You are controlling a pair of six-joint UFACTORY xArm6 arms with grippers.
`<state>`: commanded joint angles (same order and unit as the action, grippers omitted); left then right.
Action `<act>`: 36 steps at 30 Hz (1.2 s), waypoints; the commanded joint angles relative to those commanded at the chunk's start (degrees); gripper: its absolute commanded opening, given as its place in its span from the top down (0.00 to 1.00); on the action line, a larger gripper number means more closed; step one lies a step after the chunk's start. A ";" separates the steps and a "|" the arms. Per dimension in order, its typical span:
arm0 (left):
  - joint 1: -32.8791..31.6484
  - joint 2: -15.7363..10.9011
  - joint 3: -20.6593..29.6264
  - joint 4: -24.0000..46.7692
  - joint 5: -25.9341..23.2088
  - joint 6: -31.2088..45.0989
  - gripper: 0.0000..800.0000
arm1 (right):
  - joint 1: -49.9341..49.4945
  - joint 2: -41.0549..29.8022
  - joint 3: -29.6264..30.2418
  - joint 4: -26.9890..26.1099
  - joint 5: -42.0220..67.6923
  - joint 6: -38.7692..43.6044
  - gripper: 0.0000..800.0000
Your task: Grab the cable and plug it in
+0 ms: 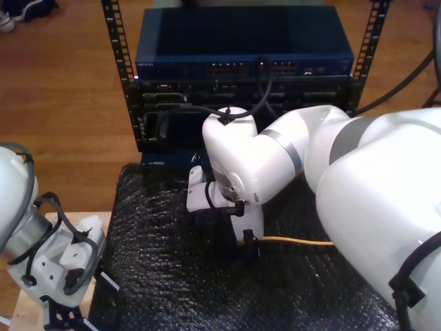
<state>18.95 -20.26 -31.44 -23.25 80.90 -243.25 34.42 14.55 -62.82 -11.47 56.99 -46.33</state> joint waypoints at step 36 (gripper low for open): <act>0.00 0.00 0.00 0.00 0.00 0.00 0.00 | 0.97 0.18 -0.26 -3.78 0.00 3.96 0.64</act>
<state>18.95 -20.26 -31.44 -23.25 80.90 -243.25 35.38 14.73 -63.09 -15.25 56.99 -42.37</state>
